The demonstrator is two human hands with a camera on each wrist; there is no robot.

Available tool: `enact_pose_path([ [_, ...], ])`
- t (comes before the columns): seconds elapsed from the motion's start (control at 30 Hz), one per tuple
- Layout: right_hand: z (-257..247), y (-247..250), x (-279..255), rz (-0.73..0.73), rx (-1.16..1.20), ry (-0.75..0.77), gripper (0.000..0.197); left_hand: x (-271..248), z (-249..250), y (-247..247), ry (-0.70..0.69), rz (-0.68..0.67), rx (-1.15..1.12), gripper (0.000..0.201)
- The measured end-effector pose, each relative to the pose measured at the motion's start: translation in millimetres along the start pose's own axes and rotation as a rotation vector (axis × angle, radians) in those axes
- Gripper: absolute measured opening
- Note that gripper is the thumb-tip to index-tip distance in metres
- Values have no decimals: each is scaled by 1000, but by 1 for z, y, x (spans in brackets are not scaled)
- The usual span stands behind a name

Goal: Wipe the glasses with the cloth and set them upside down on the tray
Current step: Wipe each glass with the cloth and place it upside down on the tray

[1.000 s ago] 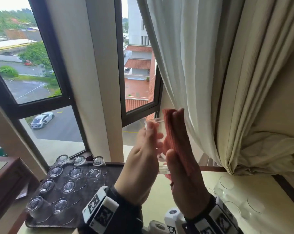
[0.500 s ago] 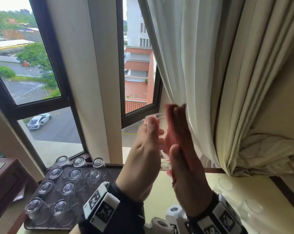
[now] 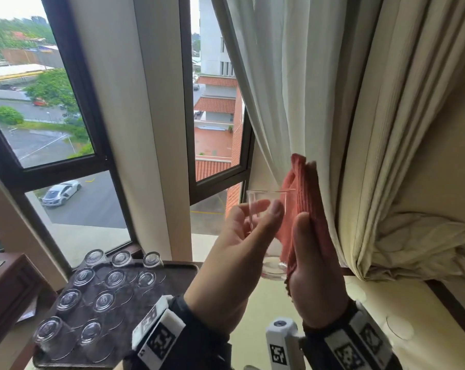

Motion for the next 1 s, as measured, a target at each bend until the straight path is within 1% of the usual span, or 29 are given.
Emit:
enact_pose_path([
  [0.07, -9, -10, -9, -66, -103, 241, 62, 2, 7, 2, -4, 31, 47, 52],
  [0.1, -10, -16, -19, -110, -167, 338, 58, 6, 9, 5, 2, 59, 44, 54],
  [0.13, -7, -19, -29, -138, -211, 387, 55, 11, 11, 10, 3, 88, 28, 53],
  [0.2, 6, -20, -45, -174, -232, 413, 60, 17, 19, 18, -13, 136, -11, 49],
  [0.23, 14, -18, -49, -190, -223, 398, 62, 17, 22, 20, -20, 135, -8, 49],
  [0.27, 18, -16, -50, -196, -211, 350, 63, 17, 22, 20, -24, 113, 10, 50],
  [0.3, 21, -13, -47, -180, -188, 262, 65, 15, 22, 19, -27, 80, 34, 50],
  [0.33, 21, -10, -42, -144, -144, 152, 69, 13, 19, 17, -24, 44, 48, 47],
  [0.37, 22, -7, -34, -91, -116, 81, 72, 9, 16, 13, -16, 12, 47, 42],
  [0.4, 20, -6, -25, -44, -113, 55, 77, 6, 12, 10, -11, -17, 44, 40],
  [0.47, 13, -3, -8, -6, -84, 75, 87, 2, 4, 3, -16, -35, 79, 43],
  [0.5, 8, -3, -2, -3, -51, 98, 87, 1, 5, 1, -15, -27, 98, 44],
  [0.53, 3, -5, 0, -18, -37, 135, 83, 1, 6, 0, -12, -4, 106, 47],
  [0.57, 0, -8, -3, -53, -56, 198, 74, 3, 7, 2, -7, 29, 107, 53],
  [0.63, -1, -16, -22, -166, -115, 333, 56, 12, 11, 11, 8, 118, 58, 61],
  [0.67, 3, -17, -34, -201, -127, 360, 52, 15, 15, 17, 11, 157, 20, 60],
  [0.7, 12, -15, -44, -205, -142, 373, 49, 17, 21, 23, 8, 186, -4, 56],
  [0.73, 19, -12, -52, -194, -158, 362, 48, 19, 26, 28, -2, 196, -6, 54],
  [0.77, 26, -10, -56, -189, -154, 336, 52, 19, 28, 31, -12, 185, 1, 53],
  [0.83, 32, -8, -56, -217, -73, 238, 60, 15, 28, 30, -5, 123, 12, 56],
  [0.87, 31, -6, -50, -211, -27, 177, 63, 12, 25, 26, 5, 85, 7, 56],
  [0.93, 25, -2, -29, -156, 44, 43, 71, 4, 17, 18, 16, 28, 22, 50],
  [0.97, 21, 0, -19, -118, 56, -5, 77, 1, 14, 14, 16, 9, 32, 49],
  [1.0, 16, 1, -11, -99, 31, -11, 83, -1, 11, 10, 12, -2, 41, 51],
])
Point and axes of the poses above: each hand's wrist, its own x-axis towards the middle knuckle, its own y-axis out of the back of the hand, z = x × y, the point moved 3 cm from there along x, towards the middle knuckle, and after that the axes turned 12 degrees about z, right-handed, at the moved point
